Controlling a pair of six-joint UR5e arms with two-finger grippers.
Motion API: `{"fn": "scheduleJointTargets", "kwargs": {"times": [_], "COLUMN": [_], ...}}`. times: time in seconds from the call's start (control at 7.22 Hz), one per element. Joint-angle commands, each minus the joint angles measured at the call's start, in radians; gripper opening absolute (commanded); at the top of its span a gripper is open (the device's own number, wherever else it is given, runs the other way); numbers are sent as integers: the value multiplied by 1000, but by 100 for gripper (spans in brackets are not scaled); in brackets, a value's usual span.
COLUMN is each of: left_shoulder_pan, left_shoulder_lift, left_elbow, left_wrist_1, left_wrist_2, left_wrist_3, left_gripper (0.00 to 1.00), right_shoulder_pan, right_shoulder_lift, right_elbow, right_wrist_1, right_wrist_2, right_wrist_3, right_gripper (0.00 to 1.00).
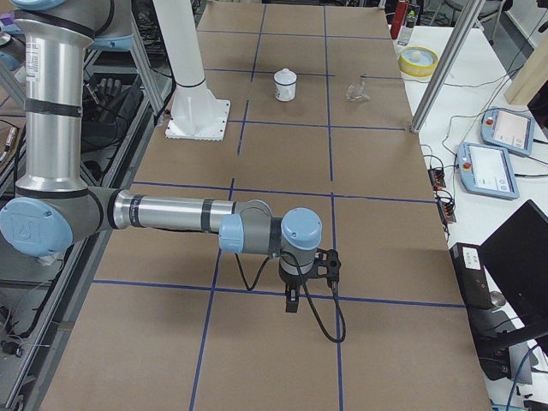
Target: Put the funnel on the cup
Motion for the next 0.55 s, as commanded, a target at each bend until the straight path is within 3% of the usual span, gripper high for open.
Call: {"fn": "scheduleJointTargets", "kwargs": {"times": [0.0, 0.42], "left_shoulder_pan": [0, 0], "left_shoulder_lift": [0, -20], "left_elbow": [-19, -82], "left_wrist_1": [5, -1], "left_wrist_2": [-1, 2], "left_wrist_3": [0, -5], "left_gripper": [100, 100], "right_shoulder_pan": [0, 0], "right_shoulder_lift": [0, 0], "right_elbow": [-1, 0], "right_wrist_1": [0, 0], "right_wrist_2": [0, 0], "right_wrist_3": [0, 0], "right_gripper": [100, 100]}}
